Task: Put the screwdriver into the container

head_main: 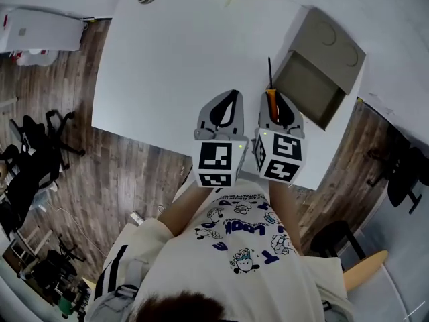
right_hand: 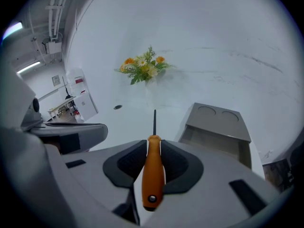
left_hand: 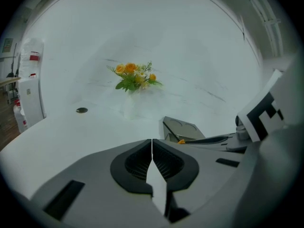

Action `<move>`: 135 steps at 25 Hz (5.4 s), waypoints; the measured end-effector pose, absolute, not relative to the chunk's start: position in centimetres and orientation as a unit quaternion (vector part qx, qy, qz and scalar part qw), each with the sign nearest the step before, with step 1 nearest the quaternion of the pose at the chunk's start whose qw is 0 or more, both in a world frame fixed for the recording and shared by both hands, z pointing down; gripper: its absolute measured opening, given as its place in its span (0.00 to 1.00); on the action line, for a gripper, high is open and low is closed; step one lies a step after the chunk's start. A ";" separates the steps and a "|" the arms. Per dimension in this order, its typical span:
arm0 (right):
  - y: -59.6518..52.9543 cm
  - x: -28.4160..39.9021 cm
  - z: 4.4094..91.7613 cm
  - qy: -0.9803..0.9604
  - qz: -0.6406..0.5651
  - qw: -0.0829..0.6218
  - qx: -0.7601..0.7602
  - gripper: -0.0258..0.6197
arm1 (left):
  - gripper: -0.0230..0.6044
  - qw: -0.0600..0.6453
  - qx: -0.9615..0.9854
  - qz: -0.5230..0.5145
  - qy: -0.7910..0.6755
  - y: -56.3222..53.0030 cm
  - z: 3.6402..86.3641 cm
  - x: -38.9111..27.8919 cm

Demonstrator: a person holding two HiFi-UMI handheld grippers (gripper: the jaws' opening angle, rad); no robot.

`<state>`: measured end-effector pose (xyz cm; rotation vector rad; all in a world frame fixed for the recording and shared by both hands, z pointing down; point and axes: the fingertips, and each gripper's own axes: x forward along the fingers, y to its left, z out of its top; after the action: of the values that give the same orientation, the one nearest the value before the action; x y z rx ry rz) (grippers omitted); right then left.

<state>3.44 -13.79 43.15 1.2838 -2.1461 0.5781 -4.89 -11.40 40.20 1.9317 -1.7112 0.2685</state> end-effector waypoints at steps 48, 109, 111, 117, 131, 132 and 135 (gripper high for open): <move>-19.7 14.5 47.5 -0.795 0.237 0.344 0.439 0.21 | 0.07 0.307 0.717 0.137 -0.611 -17.2 43.5 5.7; -18.4 15.5 41.6 -0.822 0.184 0.238 0.483 0.10 | 0.07 0.251 0.696 0.102 -0.665 -15.3 39.0 6.2; -18.2 15.4 40.6 -0.822 0.175 0.228 0.491 0.10 | 0.07 0.243 0.702 0.099 -0.662 -15.1 38.1 6.1; -17.1 15.4 38.4 -0.817 0.168 0.211 0.510 0.10 | 0.07 0.221 0.719 0.091 -0.653 -14.6 35.8 5.8; -15.0 15.4 35.3 -0.805 0.148 0.183 0.544 0.10 | 0.07 0.192 0.745 0.067 -0.636 -13.8 32.9 5.8; -14.9 15.3 35.0 -0.804 0.147 0.181 0.547 0.10 | 0.07 0.188 0.746 0.063 -0.635 -13.9 32.6 5.7; -14.7 15.4 34.5 -0.802 0.143 0.174 0.553 0.10 | 0.07 0.182 0.751 0.059 -0.632 -13.8 32.0 5.7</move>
<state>15.38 -14.70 34.49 1.5672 -2.2737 0.4053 5.69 -13.77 31.97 2.1196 -1.7836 0.1667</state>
